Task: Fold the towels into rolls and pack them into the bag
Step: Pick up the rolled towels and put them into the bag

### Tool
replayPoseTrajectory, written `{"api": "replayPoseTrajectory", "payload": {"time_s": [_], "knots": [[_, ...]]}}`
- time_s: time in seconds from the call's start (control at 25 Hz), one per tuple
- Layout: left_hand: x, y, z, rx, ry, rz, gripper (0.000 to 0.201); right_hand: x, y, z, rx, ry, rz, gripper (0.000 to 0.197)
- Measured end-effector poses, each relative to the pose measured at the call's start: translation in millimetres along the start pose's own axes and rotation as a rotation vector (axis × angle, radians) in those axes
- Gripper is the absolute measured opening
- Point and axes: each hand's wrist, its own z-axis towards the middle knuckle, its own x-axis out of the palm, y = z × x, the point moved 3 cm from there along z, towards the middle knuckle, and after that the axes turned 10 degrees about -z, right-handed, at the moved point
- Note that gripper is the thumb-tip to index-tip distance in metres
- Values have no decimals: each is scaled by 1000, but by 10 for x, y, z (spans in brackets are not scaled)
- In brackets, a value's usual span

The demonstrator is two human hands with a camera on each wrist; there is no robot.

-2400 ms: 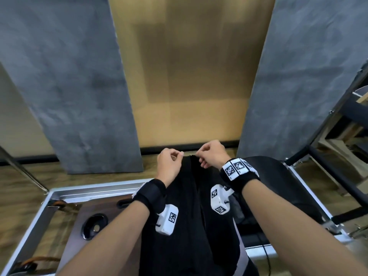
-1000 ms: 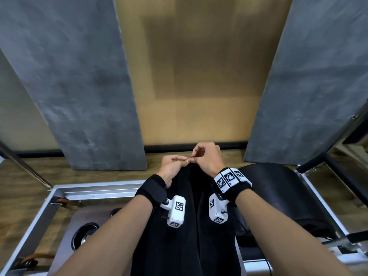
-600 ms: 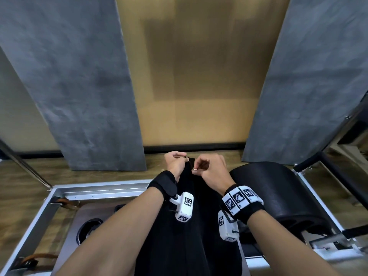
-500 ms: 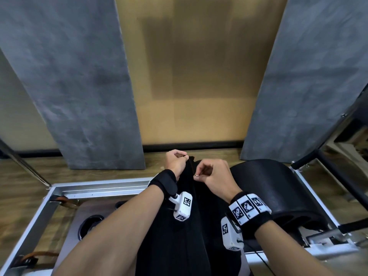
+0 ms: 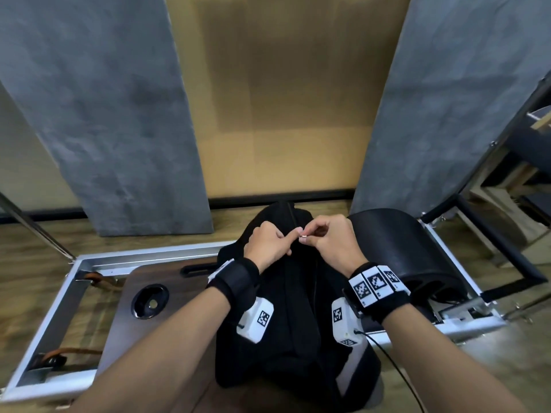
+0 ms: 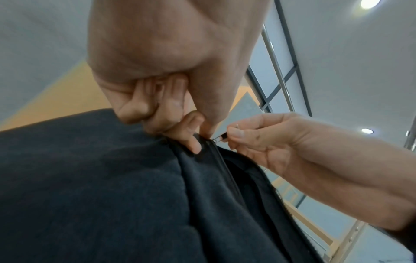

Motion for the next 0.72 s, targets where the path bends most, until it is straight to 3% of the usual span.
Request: {"api": "replayPoseTrajectory", "payload": {"time_s": [0.12,0.28,0.36,0.44,0.56,0.64,0.72], "knots": [[13,-24,-63,11,37,42,59,-21,-1,-228,15,-6,0,12],[30,-31,-96,-13,-12,100,48,-59,-36,-588,37,7,28,16],[50,-37,-145,11,-5,119,54,-84,-48,-793,37,9,41,18],[103,1,-233,40,97,140,59,-102,-60,-998,40,-3,47,19],[218,154,-408,47,285,152,95,-136,-86,-1242,59,-19,58,17],[248,233,-510,77,312,146,107,-162,-70,-1404,73,-19,61,17],[260,295,-588,125,295,147,103,-180,-47,-1571,83,-15,57,17]]}}
